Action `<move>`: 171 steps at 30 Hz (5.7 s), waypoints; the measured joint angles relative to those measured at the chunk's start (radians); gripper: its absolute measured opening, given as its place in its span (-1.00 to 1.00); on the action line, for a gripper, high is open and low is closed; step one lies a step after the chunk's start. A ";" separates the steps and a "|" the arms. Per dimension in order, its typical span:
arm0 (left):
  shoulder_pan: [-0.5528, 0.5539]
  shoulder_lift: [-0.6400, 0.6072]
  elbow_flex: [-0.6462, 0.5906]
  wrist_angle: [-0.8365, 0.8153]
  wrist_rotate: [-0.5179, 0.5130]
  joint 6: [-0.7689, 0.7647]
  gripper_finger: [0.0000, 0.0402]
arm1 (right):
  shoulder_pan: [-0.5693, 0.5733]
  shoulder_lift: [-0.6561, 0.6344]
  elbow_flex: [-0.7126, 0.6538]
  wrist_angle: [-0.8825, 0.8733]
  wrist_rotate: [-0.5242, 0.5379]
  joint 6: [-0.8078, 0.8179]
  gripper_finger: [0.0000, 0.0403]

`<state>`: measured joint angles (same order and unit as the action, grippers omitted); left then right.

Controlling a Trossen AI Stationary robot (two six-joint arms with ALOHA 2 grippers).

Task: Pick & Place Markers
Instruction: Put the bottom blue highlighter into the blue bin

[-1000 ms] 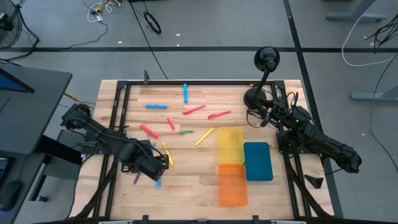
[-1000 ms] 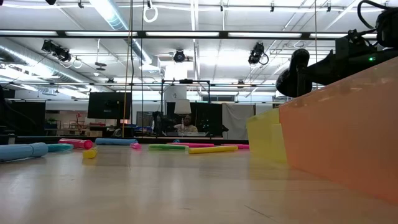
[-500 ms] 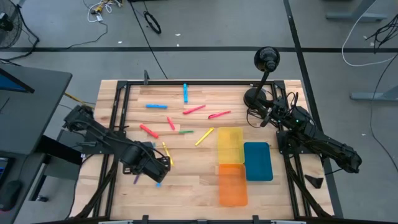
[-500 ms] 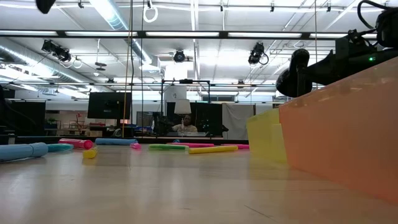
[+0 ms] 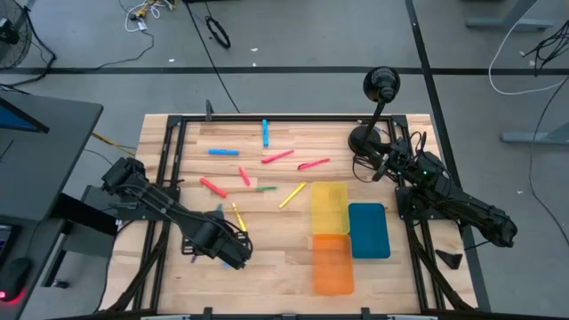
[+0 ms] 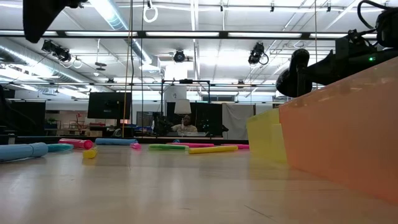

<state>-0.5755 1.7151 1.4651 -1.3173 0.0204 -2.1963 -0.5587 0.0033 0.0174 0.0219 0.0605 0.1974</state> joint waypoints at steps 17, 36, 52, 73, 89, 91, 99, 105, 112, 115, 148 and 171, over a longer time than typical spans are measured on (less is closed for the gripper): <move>0.002 0.013 -0.235 0.295 0.029 -0.026 0.33 | 0.000 0.000 0.000 0.000 0.000 0.000 -0.13; 0.002 0.007 -0.530 0.720 0.022 -0.065 0.33 | 0.000 0.000 0.000 0.000 0.000 0.000 -0.13; 0.000 0.010 -0.541 0.718 0.056 0.005 -0.02 | 0.000 0.000 0.000 0.000 0.000 0.000 -0.13; -0.002 0.011 -0.541 0.719 0.055 0.166 -0.65 | 0.000 0.000 0.000 0.000 0.000 0.000 -0.13; 0.001 0.004 -0.542 0.718 0.053 0.162 -0.66 | 0.000 0.000 0.000 0.000 0.000 0.000 -0.13; 0.003 -0.009 -0.544 0.717 0.051 0.158 -0.66 | 0.000 0.000 0.000 0.001 0.000 0.000 -0.13; 0.006 -0.090 -0.453 0.554 -0.136 0.171 -0.66 | 0.000 0.000 0.000 0.022 -0.017 0.126 -0.13; 0.011 -0.141 -0.382 0.504 -0.258 0.309 -0.66 | 0.000 0.000 0.000 0.058 -0.132 0.197 -0.13; 0.040 -0.204 -0.331 0.506 -0.389 0.590 -0.66 | 0.001 0.003 0.023 0.138 -0.293 0.269 -0.13; 0.051 -0.244 -0.325 0.510 -0.471 0.742 -0.66 | 0.007 0.006 0.082 0.088 -0.297 0.248 -0.13; 0.424 -0.626 -0.325 1.065 -0.392 1.914 -0.66 | 0.171 0.646 0.961 -0.313 -0.233 0.119 -0.13; 0.611 -0.608 -0.324 1.318 -0.011 1.980 -0.66 | 0.486 0.924 1.035 -0.055 -0.003 0.055 -0.13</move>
<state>0.0357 1.1070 1.1408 0.0003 0.0091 -0.2165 -0.0724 0.9268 1.0527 -0.0330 0.0570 0.2523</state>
